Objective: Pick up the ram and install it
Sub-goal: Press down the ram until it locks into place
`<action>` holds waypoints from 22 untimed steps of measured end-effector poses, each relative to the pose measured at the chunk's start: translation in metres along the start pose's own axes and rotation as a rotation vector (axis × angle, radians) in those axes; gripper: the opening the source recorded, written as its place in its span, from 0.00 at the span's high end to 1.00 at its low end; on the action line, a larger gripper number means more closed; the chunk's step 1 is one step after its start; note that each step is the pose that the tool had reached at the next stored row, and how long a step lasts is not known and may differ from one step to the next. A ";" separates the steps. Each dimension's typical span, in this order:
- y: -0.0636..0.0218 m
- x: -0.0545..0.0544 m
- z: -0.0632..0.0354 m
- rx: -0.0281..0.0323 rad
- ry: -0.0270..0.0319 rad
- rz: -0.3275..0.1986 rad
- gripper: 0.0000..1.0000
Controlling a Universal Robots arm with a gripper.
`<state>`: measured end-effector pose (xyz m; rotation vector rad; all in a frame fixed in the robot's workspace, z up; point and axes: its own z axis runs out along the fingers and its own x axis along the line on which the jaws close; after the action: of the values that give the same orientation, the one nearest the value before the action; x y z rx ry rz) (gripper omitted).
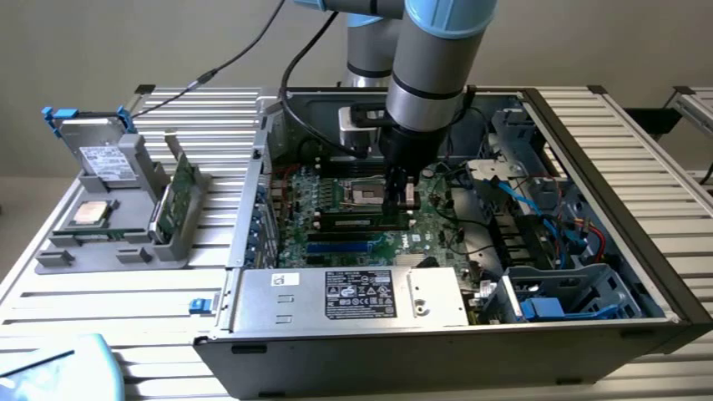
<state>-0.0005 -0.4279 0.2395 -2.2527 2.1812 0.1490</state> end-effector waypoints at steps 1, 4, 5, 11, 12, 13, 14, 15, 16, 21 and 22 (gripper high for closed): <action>0.0000 0.000 0.0001 0.0005 -0.0003 0.003 0.89; -0.0001 -0.001 0.0004 0.0014 -0.0008 0.012 0.89; -0.0001 -0.001 0.0006 0.0016 -0.0009 0.014 0.89; -0.0002 -0.001 0.0025 0.0018 -0.0011 0.017 0.89; -0.0003 -0.001 0.0029 0.0018 -0.0013 0.018 0.89; -0.0003 -0.001 0.0032 0.0019 -0.0014 0.018 0.89; -0.0003 -0.001 0.0037 0.0020 -0.0014 0.019 0.89; -0.0004 -0.001 0.0042 0.0020 -0.0014 0.019 0.89; -0.0004 -0.001 0.0047 0.0020 -0.0015 0.020 0.89; -0.0006 -0.001 0.0074 0.0023 -0.0017 0.024 0.89; -0.0005 -0.001 0.0074 0.0023 -0.0016 0.025 0.89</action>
<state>-0.0005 -0.4265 0.2322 -2.2242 2.2081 0.1482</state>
